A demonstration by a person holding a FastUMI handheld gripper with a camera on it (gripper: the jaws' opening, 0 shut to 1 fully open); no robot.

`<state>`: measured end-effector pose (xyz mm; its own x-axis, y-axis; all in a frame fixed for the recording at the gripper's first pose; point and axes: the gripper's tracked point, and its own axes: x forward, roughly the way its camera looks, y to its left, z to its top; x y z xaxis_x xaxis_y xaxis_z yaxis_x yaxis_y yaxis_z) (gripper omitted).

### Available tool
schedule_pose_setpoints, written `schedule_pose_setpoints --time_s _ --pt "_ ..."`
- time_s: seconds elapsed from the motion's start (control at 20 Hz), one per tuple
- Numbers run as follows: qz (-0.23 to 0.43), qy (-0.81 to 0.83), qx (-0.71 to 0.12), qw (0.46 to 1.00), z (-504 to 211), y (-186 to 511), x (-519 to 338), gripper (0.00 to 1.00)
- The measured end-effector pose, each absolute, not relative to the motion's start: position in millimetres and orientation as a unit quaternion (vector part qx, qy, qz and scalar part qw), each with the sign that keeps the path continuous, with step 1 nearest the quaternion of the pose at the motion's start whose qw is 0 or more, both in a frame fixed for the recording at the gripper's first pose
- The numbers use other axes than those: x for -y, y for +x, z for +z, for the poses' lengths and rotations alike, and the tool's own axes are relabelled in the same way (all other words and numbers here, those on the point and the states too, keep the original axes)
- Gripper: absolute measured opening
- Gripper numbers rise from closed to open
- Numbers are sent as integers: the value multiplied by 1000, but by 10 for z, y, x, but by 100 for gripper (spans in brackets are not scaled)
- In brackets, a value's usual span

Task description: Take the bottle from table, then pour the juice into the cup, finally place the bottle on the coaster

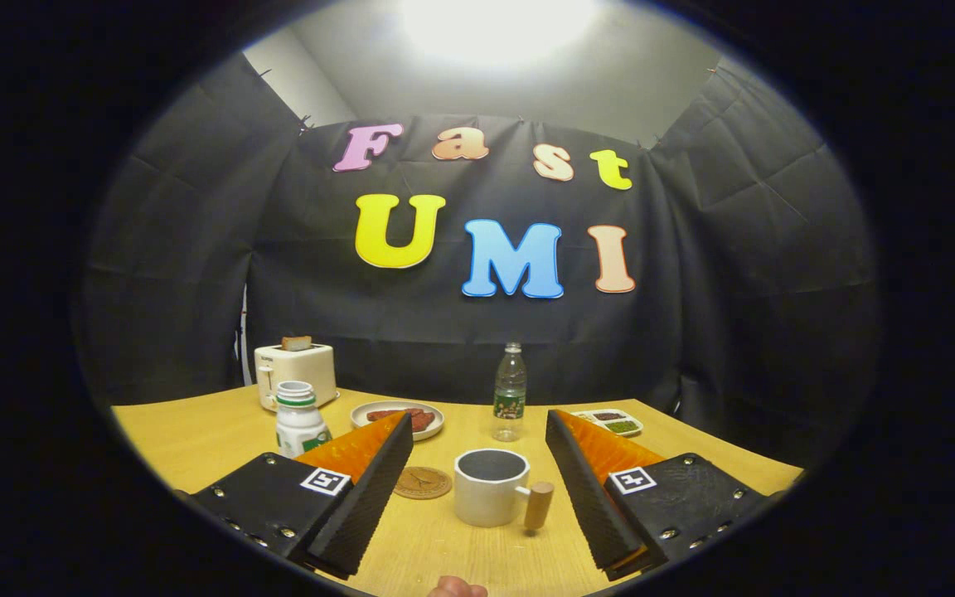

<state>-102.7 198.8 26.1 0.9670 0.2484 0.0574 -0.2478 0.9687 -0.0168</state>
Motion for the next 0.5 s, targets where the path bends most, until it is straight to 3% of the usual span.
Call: schedule_pose_setpoints --time_s 0.2,0.5 --pt "163 -7 28 986 133 -1213 -2400 98" --pt "166 -22 7 986 -157 -1144 -2966 98"
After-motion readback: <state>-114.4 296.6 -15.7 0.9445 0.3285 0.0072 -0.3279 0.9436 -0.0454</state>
